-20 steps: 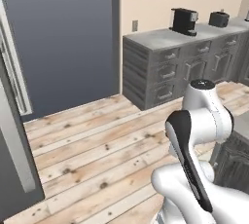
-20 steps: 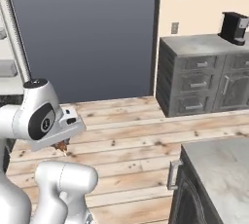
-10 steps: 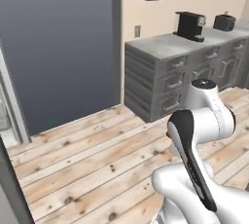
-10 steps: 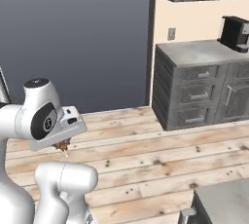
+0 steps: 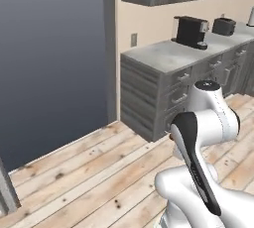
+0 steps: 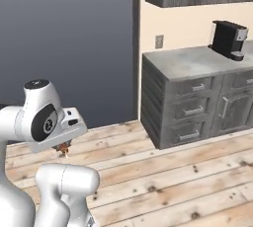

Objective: Place the cold items (banana and cucumber) from the fridge in one tupperware on the dining counter. Place the warm items (hot dog and kebab skewer) in the stove area in another tupperware.

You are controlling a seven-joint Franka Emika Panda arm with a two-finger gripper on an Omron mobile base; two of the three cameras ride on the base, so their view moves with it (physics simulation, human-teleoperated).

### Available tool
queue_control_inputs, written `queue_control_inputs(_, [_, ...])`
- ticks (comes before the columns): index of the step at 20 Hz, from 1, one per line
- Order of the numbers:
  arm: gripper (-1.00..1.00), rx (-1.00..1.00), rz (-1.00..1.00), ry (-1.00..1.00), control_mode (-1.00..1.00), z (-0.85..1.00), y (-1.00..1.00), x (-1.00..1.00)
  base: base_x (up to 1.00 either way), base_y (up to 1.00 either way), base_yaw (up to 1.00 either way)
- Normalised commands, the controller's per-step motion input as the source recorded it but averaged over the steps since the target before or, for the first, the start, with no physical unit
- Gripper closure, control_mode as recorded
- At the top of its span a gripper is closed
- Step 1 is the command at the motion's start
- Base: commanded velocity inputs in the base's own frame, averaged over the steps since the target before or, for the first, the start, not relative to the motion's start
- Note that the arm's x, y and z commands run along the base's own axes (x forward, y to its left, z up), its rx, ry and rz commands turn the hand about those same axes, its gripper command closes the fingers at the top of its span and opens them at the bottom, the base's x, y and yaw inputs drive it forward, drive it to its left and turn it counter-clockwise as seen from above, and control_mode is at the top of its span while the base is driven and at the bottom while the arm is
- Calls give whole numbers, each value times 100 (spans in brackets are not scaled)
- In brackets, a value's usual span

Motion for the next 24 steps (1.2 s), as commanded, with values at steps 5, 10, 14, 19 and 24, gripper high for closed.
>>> queue_control_inputs(5, [100,0,0,0,100,0,0,0,100,-3,-39])
queue_control_inputs(10, [100,0,0,0,100,0,0,0,80,-32,-58])
queue_control_inputs(14, [100,0,0,0,100,0,0,0,55,-42,-67])
queue_control_inputs(19, [100,0,0,0,100,0,0,0,62,-19,-63])
queue_control_inputs(24, [100,0,0,0,100,0,0,0,92,6,-53])
